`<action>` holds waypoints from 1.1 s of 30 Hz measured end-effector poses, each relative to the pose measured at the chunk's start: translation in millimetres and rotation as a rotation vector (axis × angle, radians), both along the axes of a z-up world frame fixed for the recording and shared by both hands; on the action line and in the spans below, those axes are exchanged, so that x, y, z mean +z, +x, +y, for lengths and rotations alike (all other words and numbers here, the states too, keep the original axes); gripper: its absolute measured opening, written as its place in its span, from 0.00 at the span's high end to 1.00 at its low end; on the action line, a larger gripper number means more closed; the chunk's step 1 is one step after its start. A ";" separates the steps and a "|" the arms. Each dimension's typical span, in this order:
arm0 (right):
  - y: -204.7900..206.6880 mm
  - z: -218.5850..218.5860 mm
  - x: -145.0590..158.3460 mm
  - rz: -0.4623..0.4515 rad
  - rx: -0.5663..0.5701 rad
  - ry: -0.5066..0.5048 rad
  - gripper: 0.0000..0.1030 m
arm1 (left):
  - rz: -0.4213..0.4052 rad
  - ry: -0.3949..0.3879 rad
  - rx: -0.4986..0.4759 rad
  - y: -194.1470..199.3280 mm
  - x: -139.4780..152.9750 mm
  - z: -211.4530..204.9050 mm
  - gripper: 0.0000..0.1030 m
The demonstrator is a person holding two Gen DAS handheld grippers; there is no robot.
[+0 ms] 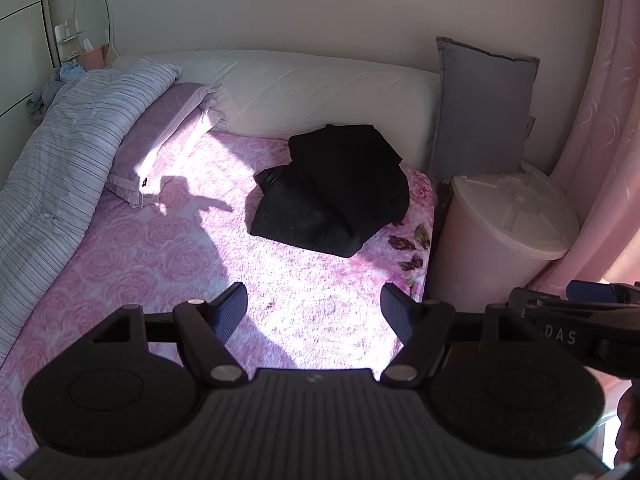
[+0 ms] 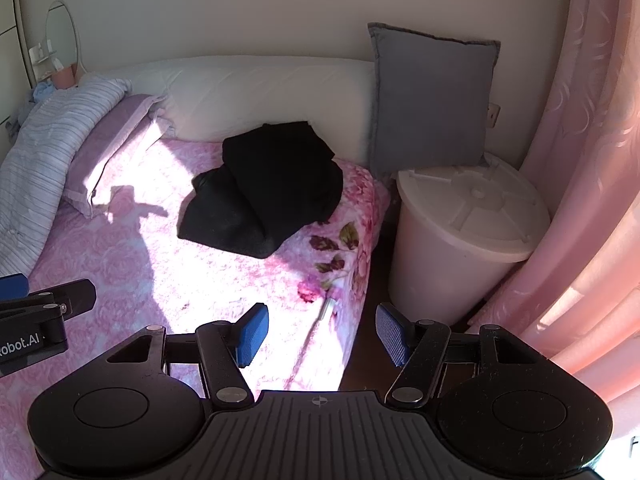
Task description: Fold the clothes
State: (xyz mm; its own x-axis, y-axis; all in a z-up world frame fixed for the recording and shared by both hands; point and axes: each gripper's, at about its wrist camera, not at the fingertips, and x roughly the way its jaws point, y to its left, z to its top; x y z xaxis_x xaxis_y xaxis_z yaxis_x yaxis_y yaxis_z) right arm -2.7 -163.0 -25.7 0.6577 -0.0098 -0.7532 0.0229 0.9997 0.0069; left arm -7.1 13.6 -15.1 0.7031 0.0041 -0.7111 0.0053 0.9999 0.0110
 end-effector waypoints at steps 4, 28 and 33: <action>0.2 0.0 0.4 0.001 -0.002 0.004 0.39 | 0.001 0.007 -0.002 0.8 0.2 -1.1 0.32; 8.6 2.5 -0.8 0.001 0.012 0.006 0.39 | 0.012 -0.001 0.015 6.3 -2.5 5.4 0.32; 12.0 3.6 -0.3 0.003 0.017 0.003 0.39 | 0.016 -0.007 0.021 8.6 -2.9 7.4 0.32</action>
